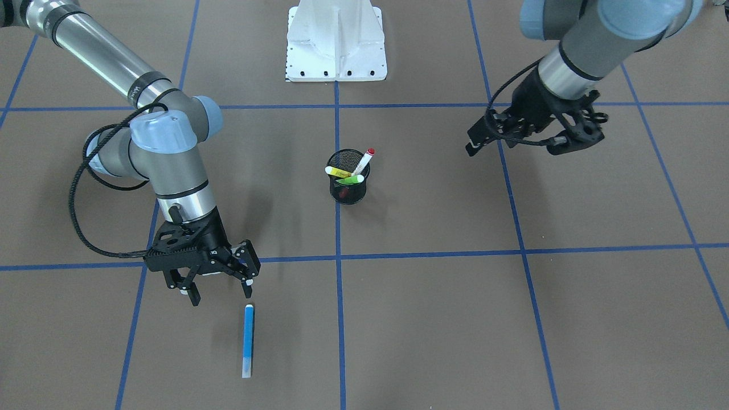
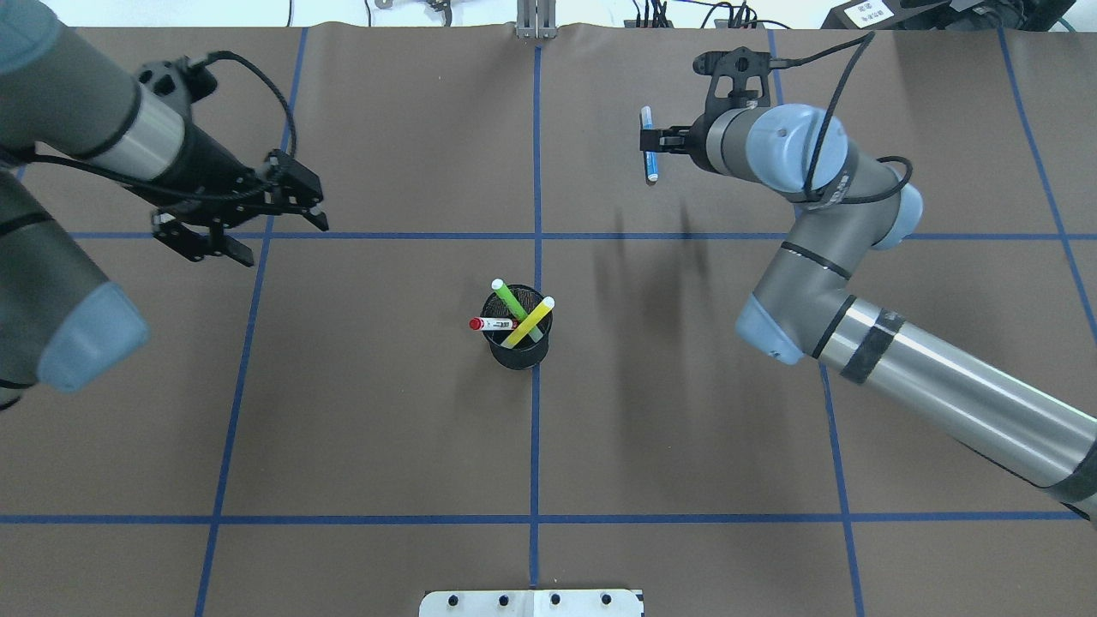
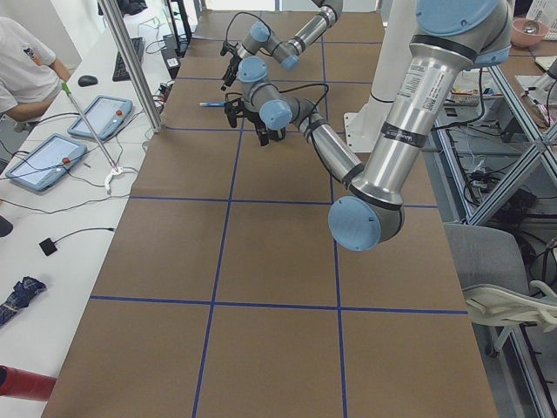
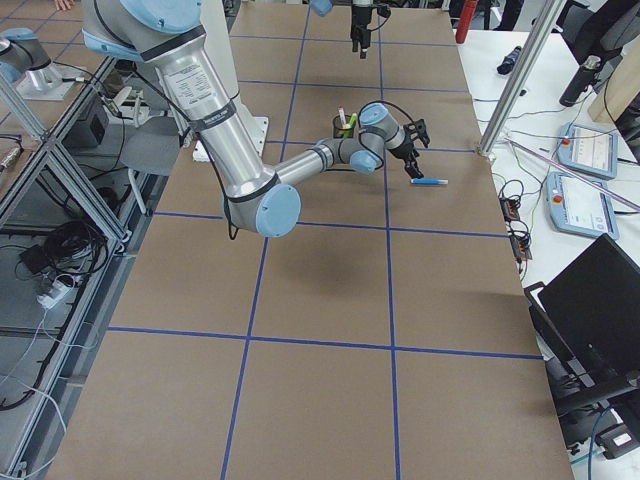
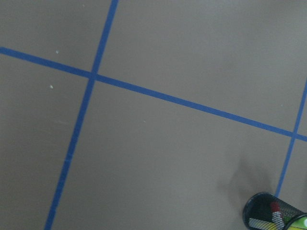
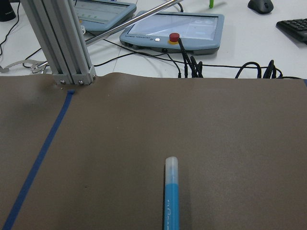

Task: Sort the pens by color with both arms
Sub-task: 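Grasp the red-capped marker in the cup with the left gripper while the right arm withdraws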

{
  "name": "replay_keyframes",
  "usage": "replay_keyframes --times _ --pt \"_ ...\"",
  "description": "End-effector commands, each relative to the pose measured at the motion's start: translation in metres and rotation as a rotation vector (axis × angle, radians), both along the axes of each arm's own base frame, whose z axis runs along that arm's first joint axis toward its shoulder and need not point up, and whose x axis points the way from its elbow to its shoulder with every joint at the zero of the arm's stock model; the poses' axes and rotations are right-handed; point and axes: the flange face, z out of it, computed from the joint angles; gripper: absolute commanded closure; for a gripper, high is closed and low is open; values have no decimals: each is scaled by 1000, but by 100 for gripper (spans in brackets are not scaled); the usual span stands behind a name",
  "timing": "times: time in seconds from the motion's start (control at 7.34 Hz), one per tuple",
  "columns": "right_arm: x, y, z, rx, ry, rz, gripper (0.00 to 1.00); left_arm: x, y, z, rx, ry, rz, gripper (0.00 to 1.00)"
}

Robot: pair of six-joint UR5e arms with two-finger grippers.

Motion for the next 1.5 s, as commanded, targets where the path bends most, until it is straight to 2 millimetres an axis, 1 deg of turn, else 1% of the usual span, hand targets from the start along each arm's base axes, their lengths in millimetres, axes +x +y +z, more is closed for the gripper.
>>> replay_keyframes --times 0.0,0.14,0.27,0.41,0.54,0.68,0.82,0.95,1.09,1.23,1.36 --pt "88 -21 34 -115 -74 -110 0 69 36 -40 -41 9 -32 0" --pt "117 -30 37 -148 -108 -137 0 91 53 -42 -55 4 -21 1" --pt "129 -31 48 -160 -109 -135 0 121 73 -52 -30 1 -31 5" --pt "128 -30 51 -163 -105 -132 0 134 80 -54 5 35 -31 5" --pt "129 -30 52 -163 -103 -129 0 149 78 -51 55 84 -51 7" --pt "129 -31 52 -161 -100 -123 0 166 83 -45 80 108 -98 8" --pt "129 -31 53 -160 -98 -122 0 171 86 -46 89 116 -113 9" --pt "130 -31 53 -155 -93 -121 0 172 86 -46 88 115 -115 13" --pt "131 -30 58 -155 -86 -111 0 172 86 -46 90 116 -116 17" --pt "132 -30 60 -149 -78 -107 0 174 84 -43 93 107 -128 18" --pt "133 -31 61 -144 -71 -98 0 177 80 -43 101 101 -147 22"
